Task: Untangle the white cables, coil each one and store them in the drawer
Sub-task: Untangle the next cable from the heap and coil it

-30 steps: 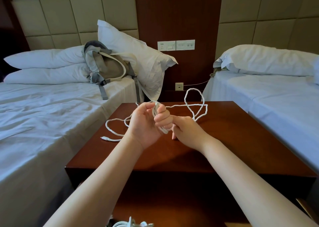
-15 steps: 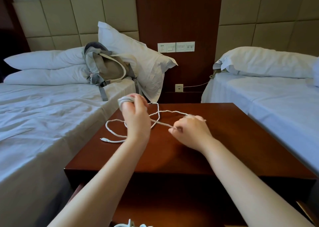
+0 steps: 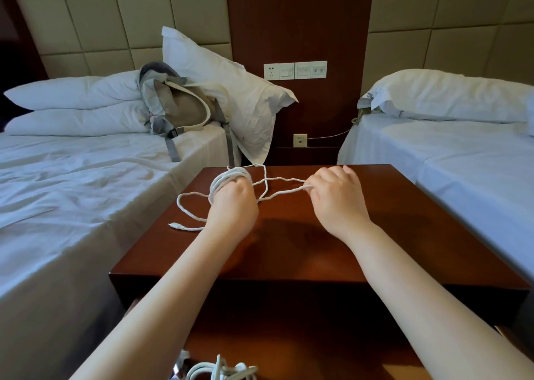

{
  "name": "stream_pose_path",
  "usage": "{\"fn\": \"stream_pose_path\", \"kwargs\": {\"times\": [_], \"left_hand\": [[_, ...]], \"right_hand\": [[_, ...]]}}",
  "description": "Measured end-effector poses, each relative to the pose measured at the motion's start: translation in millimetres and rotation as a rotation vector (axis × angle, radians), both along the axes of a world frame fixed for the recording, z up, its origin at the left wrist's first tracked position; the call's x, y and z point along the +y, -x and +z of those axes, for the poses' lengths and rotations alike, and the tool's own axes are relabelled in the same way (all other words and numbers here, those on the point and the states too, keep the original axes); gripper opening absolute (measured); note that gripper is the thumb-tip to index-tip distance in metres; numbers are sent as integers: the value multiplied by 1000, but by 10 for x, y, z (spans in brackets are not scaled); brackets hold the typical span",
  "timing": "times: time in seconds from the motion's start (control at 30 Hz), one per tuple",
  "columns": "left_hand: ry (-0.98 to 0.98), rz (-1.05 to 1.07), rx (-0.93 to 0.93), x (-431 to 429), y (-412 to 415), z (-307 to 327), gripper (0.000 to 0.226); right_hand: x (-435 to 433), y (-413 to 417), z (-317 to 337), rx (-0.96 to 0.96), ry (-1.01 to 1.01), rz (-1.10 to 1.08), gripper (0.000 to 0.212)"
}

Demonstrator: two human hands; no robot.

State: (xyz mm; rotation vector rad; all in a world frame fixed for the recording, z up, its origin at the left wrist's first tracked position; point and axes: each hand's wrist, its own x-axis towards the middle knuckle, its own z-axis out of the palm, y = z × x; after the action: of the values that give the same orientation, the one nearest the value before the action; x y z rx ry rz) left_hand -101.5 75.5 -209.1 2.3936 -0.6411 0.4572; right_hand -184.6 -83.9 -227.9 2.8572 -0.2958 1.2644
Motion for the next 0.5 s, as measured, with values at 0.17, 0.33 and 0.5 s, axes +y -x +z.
{"fn": "stream_pose_path", "kwargs": {"times": [0.17,0.33,0.5], "left_hand": [[-9,-211,174,30,51,-3,25],[-112,-460,27,18,106,8,47],[-106,-598,316,-60,182,-3,36]], "right_hand": [[-11,-24,-14,-124,51,-23,14],[-42,-29,-9,-190,56,-60,11],[-45,-16,1,-181,15,-105,16]]}}
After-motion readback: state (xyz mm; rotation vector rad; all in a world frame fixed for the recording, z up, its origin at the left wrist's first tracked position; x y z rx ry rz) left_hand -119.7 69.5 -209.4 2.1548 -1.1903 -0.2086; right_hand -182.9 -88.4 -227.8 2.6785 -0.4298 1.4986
